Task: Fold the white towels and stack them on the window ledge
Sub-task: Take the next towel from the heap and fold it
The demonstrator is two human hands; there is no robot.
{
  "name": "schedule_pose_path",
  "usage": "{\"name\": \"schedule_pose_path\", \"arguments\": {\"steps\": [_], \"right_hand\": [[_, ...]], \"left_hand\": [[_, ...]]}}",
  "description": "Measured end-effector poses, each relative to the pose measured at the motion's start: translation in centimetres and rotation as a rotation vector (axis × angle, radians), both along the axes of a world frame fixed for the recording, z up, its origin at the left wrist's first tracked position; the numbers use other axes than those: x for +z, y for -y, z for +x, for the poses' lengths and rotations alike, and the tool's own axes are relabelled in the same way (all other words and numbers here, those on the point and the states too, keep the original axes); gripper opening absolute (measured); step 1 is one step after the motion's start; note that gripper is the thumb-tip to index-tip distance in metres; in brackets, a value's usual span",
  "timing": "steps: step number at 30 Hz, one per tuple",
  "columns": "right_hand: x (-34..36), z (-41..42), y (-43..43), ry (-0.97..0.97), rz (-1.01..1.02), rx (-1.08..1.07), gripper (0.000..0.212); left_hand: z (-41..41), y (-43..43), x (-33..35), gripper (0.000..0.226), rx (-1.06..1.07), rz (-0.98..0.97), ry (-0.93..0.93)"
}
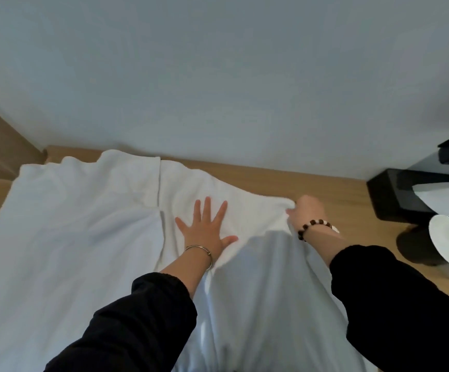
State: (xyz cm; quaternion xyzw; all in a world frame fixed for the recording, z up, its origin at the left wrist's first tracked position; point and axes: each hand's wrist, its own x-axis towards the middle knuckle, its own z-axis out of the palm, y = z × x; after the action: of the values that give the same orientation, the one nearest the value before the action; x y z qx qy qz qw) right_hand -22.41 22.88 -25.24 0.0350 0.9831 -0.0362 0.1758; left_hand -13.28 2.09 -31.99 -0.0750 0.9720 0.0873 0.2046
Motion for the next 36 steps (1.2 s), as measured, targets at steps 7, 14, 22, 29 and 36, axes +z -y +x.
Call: {"name": "schedule_pose_path", "arguments": {"steps": [7,14,22,29,36], "right_hand": [[1.4,-5.0,8.2,-0.319,-0.295,0.136,0.018],[-3.3,-1.7,3.8,-0.082,-0.317,0.177,0.065],[-5.5,2.7,-2.2,-0.214,-0.2,0.021,0.066],[-5.0,2.2,-3.7,-0.026,-0.177,-0.106,0.057],[-3.8,2.5,-4.0,0.054,-0.064,-0.037,0.057]], "left_hand": [[-0.6,2.2,-0.5,0.08,0.223,-0.034,-0.138],[0.0,1.8,-1.2,0.077,-0.068,0.11,-0.287],[-0.5,-1.5,0.0,0.075,-0.311,0.123,-0.103],[-1.6,-2.6,0.1,0.087,-0.278,0.004,0.064],[-1.8,-1.7,1.6,0.071,-0.183,0.224,0.091]]}}
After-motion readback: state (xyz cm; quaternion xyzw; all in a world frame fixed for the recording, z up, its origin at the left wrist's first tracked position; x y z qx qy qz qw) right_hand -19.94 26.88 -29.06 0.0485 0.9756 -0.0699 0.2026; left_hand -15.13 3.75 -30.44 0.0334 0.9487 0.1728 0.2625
